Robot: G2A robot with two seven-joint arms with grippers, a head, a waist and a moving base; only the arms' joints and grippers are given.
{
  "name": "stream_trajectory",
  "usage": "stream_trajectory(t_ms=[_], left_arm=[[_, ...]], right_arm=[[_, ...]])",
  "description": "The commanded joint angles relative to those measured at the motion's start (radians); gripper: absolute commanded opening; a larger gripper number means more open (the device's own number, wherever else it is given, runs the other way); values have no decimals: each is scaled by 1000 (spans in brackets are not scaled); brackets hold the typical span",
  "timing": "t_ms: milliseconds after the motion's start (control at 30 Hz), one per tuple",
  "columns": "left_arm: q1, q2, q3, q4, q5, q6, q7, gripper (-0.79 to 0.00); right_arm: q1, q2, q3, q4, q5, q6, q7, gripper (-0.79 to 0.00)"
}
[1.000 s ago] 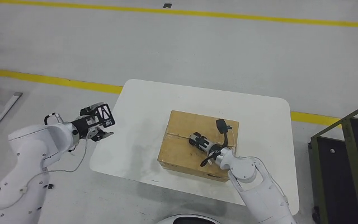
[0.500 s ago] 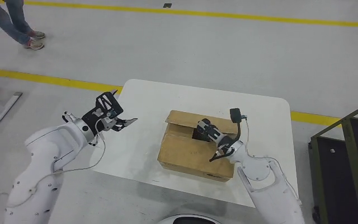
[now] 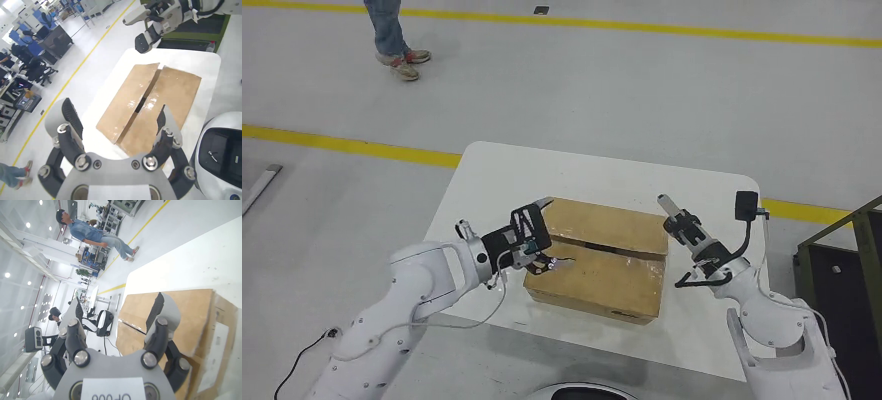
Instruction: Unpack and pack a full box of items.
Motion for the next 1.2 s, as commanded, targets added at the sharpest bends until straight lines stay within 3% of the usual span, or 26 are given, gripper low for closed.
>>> stream_trajectory(t_ms=[0,400,700,933,1167], left_arm=[[-13,-7,48,5,25,-12,0,0],[-120,-64,258,120,177,65,12,0],[-189,-109,372,245,343,156,42,0],[-220,-136,391,318,394,247,54,0],[-248,-150,392,354,464,257,59,0]], right_arm=[[-19,2,24,-16,-1,16,-6,0],[-96,6,71,-44,8,43,-39,0],[-127,7,90,-64,17,52,-57,0],[-152,8,104,-84,21,58,-68,0],[-178,8,120,-84,21,68,-93,0]])
